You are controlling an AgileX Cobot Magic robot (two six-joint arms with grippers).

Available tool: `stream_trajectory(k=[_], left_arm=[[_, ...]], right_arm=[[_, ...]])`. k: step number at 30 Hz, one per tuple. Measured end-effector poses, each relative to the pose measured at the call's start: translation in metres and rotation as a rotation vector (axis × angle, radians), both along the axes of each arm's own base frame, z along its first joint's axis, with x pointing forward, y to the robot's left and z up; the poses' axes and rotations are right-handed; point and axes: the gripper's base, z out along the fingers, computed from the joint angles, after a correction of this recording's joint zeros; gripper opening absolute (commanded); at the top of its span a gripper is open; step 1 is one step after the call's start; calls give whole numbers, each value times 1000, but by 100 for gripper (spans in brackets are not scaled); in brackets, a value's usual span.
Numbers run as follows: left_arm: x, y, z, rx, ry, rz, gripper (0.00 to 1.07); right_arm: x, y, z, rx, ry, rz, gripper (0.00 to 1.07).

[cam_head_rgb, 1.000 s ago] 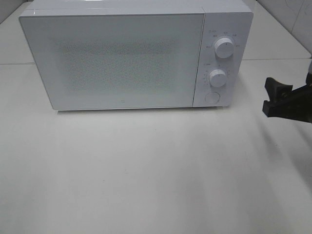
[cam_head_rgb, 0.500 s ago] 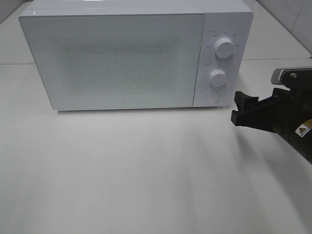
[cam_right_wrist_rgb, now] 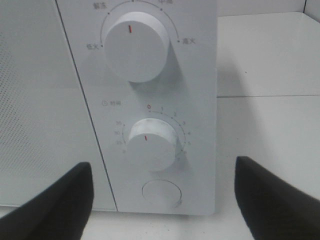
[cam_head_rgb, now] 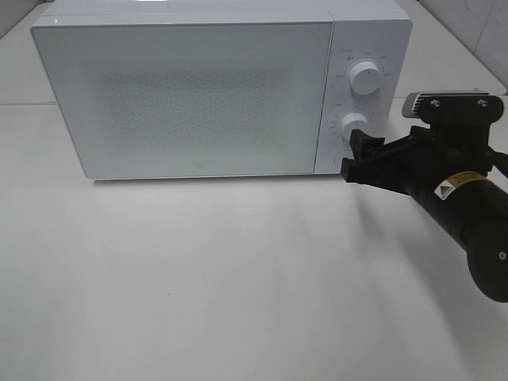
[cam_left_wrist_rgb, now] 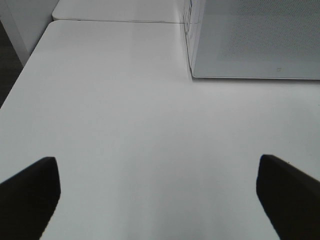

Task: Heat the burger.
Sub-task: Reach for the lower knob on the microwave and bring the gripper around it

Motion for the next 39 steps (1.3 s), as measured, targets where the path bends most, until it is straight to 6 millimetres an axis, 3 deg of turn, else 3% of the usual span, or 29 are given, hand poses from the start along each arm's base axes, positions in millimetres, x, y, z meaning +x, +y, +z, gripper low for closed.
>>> stream_trajectory(k=[22, 39], left_arm=[[0, 0, 0, 0, 0, 0, 100], [0, 0, 0, 0, 0, 0, 100]], right_arm=[[40, 22, -15, 9, -21, -27, 76], [51, 28, -18, 4, -37, -27, 76]])
